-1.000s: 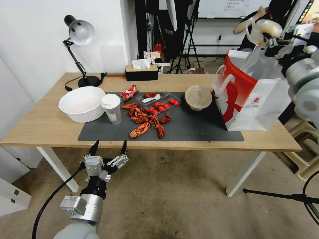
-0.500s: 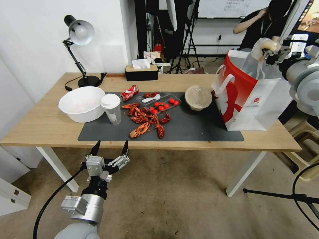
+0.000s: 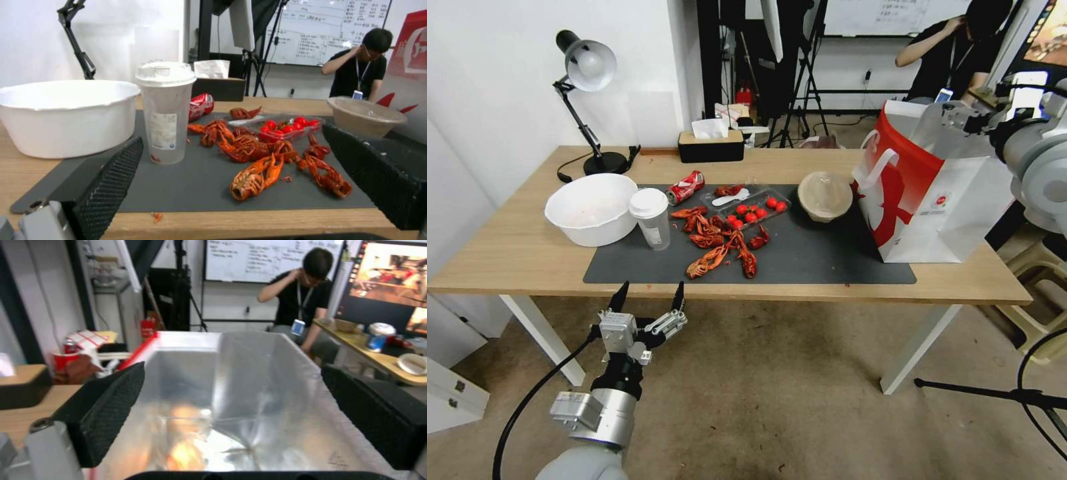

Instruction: Pick up the trash from the table and place it into the takeout bag.

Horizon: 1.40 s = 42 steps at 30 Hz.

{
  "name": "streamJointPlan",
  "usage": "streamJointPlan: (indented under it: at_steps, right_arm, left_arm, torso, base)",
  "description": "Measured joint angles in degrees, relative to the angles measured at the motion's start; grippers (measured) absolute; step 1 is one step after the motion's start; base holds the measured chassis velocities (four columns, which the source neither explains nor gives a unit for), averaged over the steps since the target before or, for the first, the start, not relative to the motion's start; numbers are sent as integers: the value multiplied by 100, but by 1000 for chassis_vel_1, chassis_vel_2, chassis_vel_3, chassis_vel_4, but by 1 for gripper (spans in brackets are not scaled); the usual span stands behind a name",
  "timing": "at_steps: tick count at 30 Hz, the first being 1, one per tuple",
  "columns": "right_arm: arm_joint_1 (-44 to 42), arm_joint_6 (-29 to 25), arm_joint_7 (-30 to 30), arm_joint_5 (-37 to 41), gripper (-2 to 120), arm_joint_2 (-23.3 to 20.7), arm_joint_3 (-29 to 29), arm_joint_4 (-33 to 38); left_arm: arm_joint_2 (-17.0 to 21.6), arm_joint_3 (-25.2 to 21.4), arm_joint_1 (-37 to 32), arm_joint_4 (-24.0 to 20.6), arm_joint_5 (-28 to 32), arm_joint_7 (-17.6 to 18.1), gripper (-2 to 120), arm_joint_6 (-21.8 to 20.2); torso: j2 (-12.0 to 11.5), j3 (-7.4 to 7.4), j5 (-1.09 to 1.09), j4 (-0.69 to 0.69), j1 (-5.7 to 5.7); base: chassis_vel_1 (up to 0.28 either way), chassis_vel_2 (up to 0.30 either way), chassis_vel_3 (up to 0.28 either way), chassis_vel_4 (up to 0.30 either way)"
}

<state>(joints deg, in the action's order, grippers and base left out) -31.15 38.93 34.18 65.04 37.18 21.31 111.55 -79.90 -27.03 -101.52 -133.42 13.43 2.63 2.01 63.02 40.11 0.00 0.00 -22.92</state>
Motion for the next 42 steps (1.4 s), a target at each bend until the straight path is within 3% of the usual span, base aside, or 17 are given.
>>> streamJointPlan:
  at_steps: [11, 27, 38, 41, 42]
  right_arm:
    - [-996, -1466, -735, -183, 100, 62, 194, 881]
    - [-2387, -2307, -1071, -1101, 100, 336, 254, 1430]
    - [-4145, -3380, -1303, -2708, 100, 1210, 252, 1681]
    - [-5081, -4365, -1700, -3416, 100, 1654, 329, 1481]
    - [-5081, -4365, -1700, -3416, 100, 1654, 329, 1481]
  left_arm:
    - [112, -100, 10, -19, 57, -1, 100, 31]
    - [-10, -89, 33, 21, 68, -1, 100, 31]
    - [-39, -57, 12, 115, 28, 5, 100, 101]
    - [-40, -66, 36, 146, 44, 10, 100, 113]
    - [-40, -66, 36, 146, 44, 10, 100, 113]
  torso:
    - [0, -1, -2, 1, 0]
    - [0, -1, -1, -1, 0]
    - [1, -1, -1, 0, 0]
    - [1, -1, 0, 0, 0]
    - [1, -1, 0, 0, 0]
  base:
    - [0, 0, 0, 0]
    - [0, 0, 0, 0]
    - [0, 0, 0, 0]
    - [0, 0, 0, 0]
    - [0, 0, 0, 0]
